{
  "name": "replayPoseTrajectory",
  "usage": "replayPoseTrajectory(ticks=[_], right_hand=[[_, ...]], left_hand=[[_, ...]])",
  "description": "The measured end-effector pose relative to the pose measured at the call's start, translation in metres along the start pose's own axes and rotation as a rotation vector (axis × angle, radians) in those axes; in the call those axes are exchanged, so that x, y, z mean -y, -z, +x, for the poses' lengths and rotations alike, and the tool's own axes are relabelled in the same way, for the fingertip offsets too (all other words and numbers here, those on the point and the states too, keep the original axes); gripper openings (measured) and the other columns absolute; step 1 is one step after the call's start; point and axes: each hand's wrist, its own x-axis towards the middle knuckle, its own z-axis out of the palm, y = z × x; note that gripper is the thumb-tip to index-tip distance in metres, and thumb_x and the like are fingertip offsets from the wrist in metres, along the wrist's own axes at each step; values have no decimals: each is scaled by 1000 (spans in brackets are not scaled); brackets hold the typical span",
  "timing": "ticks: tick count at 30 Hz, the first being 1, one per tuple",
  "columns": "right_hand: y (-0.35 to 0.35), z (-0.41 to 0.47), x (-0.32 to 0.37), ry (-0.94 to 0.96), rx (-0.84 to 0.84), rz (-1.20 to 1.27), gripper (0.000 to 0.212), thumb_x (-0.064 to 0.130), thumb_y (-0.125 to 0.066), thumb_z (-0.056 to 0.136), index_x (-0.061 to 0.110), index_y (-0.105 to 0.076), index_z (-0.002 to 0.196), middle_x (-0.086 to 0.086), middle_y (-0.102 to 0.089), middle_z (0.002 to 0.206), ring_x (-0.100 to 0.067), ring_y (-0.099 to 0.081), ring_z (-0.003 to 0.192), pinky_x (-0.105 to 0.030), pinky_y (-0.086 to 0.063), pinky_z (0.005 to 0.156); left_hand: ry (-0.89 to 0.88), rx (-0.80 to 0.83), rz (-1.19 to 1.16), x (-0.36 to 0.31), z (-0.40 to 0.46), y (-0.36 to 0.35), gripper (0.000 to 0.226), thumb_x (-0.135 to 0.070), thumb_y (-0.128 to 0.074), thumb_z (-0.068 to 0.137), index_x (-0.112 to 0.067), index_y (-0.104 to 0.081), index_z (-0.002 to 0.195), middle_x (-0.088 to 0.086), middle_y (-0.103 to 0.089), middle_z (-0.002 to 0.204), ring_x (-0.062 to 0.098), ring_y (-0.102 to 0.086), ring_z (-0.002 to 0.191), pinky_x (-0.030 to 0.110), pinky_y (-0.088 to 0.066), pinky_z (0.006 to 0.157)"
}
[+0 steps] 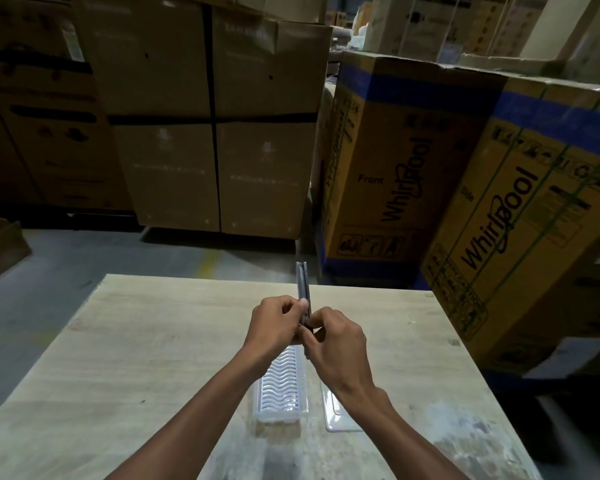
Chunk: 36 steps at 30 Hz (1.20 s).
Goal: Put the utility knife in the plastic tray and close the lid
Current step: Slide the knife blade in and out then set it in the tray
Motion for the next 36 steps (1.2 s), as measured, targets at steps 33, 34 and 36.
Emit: replayPoseTrajectory(ticks=[33,34,36], right_hand=[[-121,-24,-37,-328,461,-275,20,22,-58,97,11,-65,111,-11,-73,109,-31,-71,98,-34,-54,80],[-127,-25,-39,-333,476,-284,20,20,-56,98,11,-65,113,-11,-73,111,-31,-71,99,-35,-56,82],[-138,-24,-42,-347,498,-300,22,15,-53,98,9,-64,116,-12,-72,113,-31,-71,101,-37,-57,86]], left_hand=[[-187,-152,1150,105,33,64,95,-72,3,86,-13,-7,159,8,13,169,30,23,153,55,7,125],[-177,-157,1146,106,34,67,97,-73,6,84,-13,-6,159,8,14,169,30,23,153,55,6,125],[-162,-166,1144,106,37,74,100,-75,12,81,-14,-4,159,8,16,168,29,24,153,55,6,125]])
